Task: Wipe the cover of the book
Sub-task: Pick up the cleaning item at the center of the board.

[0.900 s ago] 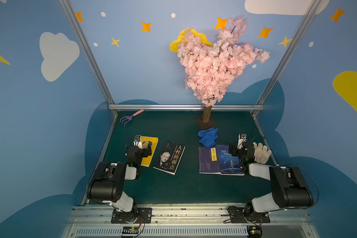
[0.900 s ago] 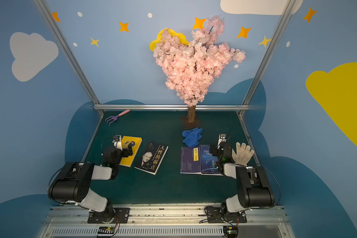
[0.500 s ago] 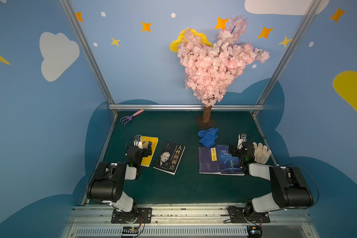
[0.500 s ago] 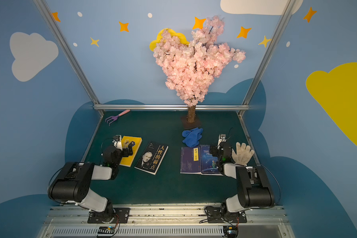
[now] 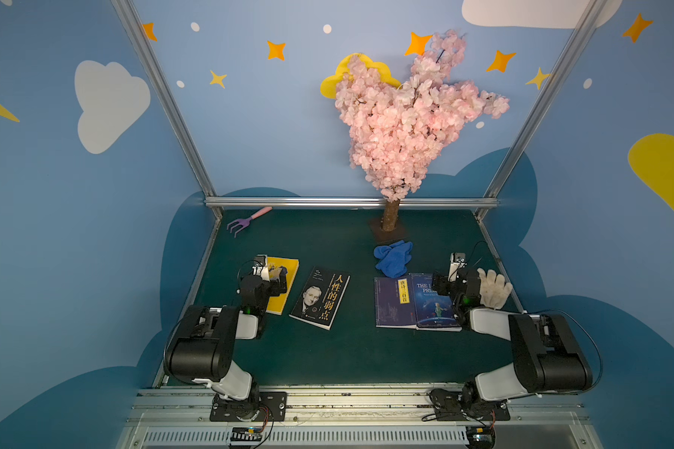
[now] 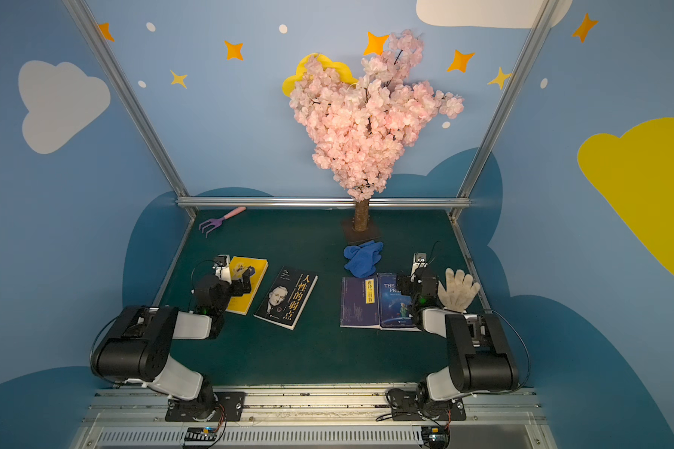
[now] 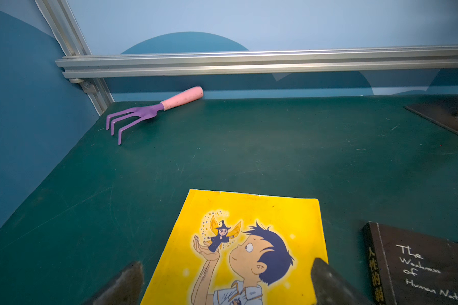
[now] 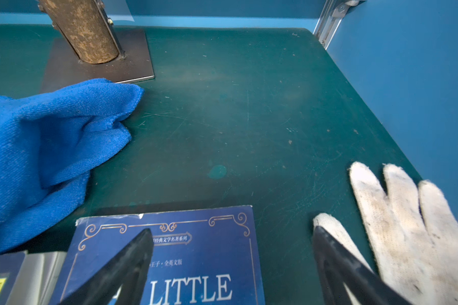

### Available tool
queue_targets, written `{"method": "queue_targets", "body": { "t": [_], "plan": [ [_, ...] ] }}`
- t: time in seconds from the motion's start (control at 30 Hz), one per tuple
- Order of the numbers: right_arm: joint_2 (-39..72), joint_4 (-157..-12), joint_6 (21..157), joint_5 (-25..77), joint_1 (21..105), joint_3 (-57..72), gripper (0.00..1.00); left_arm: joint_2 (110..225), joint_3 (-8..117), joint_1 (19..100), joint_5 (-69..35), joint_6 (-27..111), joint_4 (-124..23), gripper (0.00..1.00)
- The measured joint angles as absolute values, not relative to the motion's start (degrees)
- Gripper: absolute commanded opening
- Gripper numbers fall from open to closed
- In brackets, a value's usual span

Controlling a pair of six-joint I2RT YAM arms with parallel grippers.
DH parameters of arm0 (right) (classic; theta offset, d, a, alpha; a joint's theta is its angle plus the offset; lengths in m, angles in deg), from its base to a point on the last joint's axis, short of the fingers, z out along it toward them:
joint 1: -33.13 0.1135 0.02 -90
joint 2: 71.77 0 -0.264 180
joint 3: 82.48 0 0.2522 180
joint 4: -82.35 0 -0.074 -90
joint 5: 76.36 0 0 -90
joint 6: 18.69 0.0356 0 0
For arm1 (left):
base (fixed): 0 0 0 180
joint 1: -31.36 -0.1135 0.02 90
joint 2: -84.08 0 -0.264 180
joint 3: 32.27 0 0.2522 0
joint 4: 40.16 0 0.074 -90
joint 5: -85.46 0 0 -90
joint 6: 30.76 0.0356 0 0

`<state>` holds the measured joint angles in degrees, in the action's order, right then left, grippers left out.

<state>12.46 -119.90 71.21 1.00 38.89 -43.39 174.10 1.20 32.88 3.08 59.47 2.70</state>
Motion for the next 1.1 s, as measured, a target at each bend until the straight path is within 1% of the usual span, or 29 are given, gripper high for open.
{"method": "queue_targets", "body": {
  "t": [0.17,0.27,0.37,0.47,0.53,0.57,0.63,0.7,0.83,1.0,1.1],
  "plan": [
    [8.48,-120.46,70.81,-1.32,40.39,-45.58,0.93,173.09,0.11,33.08,2.18,60.46,3.09,1.0],
    [4.11,-117.45,70.99,-5.12,43.3,-45.4,0.93,166.95,-1.51,34.3,2.18,61.55,-0.34,1.0],
    [-1.22,-109.71,74.33,-8.82,45.64,-42.63,0.93,156.33,-1.14,37.01,0.45,62.21,-6.37,1.0],
    [-3.3,-99.59,80.65,-12.4,45.7,-35.85,0.93,146.98,0.5,39.96,-2.78,57.33,-10.66,1.0],
    [-2.8,-93.05,84.54,-14.46,45.53,-30.37,0.93,143.72,2.14,41.93,-4.38,52.46,-14.18,1.0],
    [-2.32,-90.52,86.88,-15.53,45.53,-28.2,0.97,142.84,3.03,42.85,-4.99,50.03,-16.41,1.0],
    [0.11,-84.18,92.5,-18.39,44.96,-23.63,0.98,142.06,5.15,45.6,-6.41,44.74,-22.2,1.0],
    [3.23,-78.69,96.02,-17.3,43.37,-20.12,0.98,142.28,6.29,48.23,-8.18,41.22,-26.09,1.0],
    [8.39,-67.79,98.81,-10.94,41.4,-14.52,0.97,143.19,6.18,52.79,-11.0,38.12,-31.42,1.0],
    [9.77,-62.91,98.0,-3.75,45.11,-12.03,0.97,143.15,5.92,53.69,-11.33,36.68,-37.43,1.0],
    [11.91,-62.13,97.81,-0.05,47.61,-10.21,0.96,141.49,6.47,53.65,-9.27,36.77,-41.34,1.0]
  ]
}}
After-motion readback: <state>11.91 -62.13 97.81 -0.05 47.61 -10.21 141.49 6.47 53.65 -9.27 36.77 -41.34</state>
